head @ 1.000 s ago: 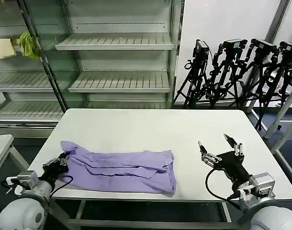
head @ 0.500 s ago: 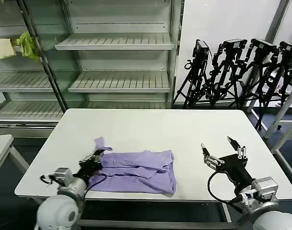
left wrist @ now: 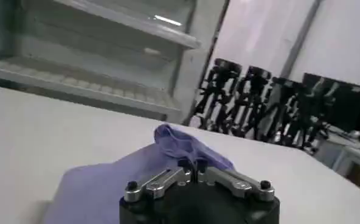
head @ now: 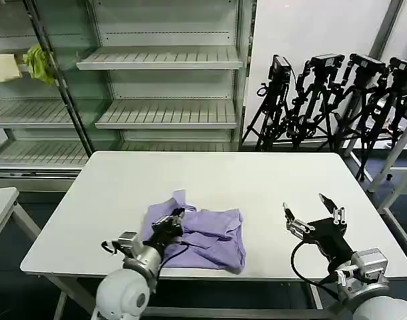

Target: Fold and organize the clothes.

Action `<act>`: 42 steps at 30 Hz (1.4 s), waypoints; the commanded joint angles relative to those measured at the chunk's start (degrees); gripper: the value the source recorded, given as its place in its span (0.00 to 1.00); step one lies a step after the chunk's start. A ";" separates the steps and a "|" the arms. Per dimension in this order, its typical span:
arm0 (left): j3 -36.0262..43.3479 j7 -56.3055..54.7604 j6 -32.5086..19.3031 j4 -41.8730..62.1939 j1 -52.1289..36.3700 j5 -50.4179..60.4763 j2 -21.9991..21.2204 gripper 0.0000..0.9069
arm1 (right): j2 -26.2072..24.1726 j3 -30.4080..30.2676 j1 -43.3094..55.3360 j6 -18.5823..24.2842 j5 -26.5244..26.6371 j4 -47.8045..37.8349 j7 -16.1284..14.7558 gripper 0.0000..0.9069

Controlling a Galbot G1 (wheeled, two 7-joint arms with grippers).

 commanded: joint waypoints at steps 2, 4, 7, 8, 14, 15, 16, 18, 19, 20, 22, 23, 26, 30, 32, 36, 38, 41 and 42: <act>6.77 0.19 -0.09 1.46 -1.32 2.70 -6.82 0.01 | 0.19 0.13 -0.21 0.07 -0.09 -0.04 0.00 1.00; 7.12 0.21 -0.11 2.60 -1.79 2.87 -7.59 0.01 | 0.24 0.26 -0.26 0.06 -0.10 0.00 0.01 1.00; 7.66 0.34 -0.16 4.29 -2.09 3.26 -8.23 0.01 | 0.28 0.48 -0.46 0.08 -0.08 0.08 0.00 1.00; 7.76 0.39 -0.17 4.91 -2.11 3.35 -8.31 0.01 | 0.26 0.50 -0.50 0.07 -0.08 0.10 0.00 1.00; 8.46 0.57 -0.23 8.08 -2.14 3.77 -8.23 0.01 | 0.51 0.24 -0.52 0.08 -0.20 0.24 0.05 1.00; 8.62 0.57 -0.23 8.19 -2.10 3.76 -8.22 0.01 | 0.56 0.15 -0.49 0.10 -0.28 0.24 0.05 1.00; 8.82 0.57 -0.25 8.58 -1.97 3.91 -8.28 0.01 | 0.59 0.03 -0.40 0.09 -0.33 0.22 0.05 1.00; 9.02 0.63 -0.30 8.86 -1.94 4.06 -8.36 0.01 | 0.64 -0.05 -0.25 0.08 -0.35 0.20 0.11 1.00; 9.14 0.61 -0.32 9.24 -2.00 4.09 -8.48 0.01 | 0.64 -0.11 -0.21 0.09 -0.36 0.22 0.12 1.00; 9.23 0.63 -0.33 9.40 -2.05 4.15 -8.56 0.01 | 0.63 -0.12 -0.19 0.09 -0.36 0.27 0.12 1.00; 9.46 0.60 -0.42 9.94 -2.14 4.30 -8.72 0.01 | 0.57 -0.09 -0.13 0.09 -0.35 0.38 0.12 1.00; 9.57 0.58 -0.45 10.08 -2.15 4.42 -8.85 0.01 | 0.55 -0.05 -0.15 0.09 -0.34 0.44 0.09 1.00; 10.04 0.65 -0.60 10.60 -2.07 4.79 -9.25 0.01 | 0.54 0.01 -0.16 0.09 -0.32 0.52 0.11 1.00; 10.67 0.67 -0.80 10.14 -1.79 4.95 -9.67 1.00 | 0.53 0.02 -0.14 0.10 -0.30 0.60 0.14 1.00; 10.89 0.60 -0.79 9.55 -1.66 4.93 -9.74 1.00 | 0.55 -0.06 -0.09 0.09 -0.31 0.67 0.15 1.00; 11.19 0.60 -0.80 8.30 -1.32 4.91 -9.76 1.00 | 0.61 -0.34 0.24 0.08 -0.33 0.73 0.20 1.00; 11.35 0.59 -0.81 7.44 -1.15 4.85 -9.70 1.00 | 0.64 -0.57 0.46 0.05 -0.35 0.69 0.25 1.00; 11.60 0.63 -0.86 6.16 -0.93 4.71 -9.56 1.00 | 0.62 -0.78 0.82 0.03 -0.37 0.65 0.30 1.00; 11.68 0.63 -0.90 5.34 -0.84 4.72 -9.53 1.00 | 0.62 -0.79 0.93 0.01 -0.38 0.66 0.32 1.00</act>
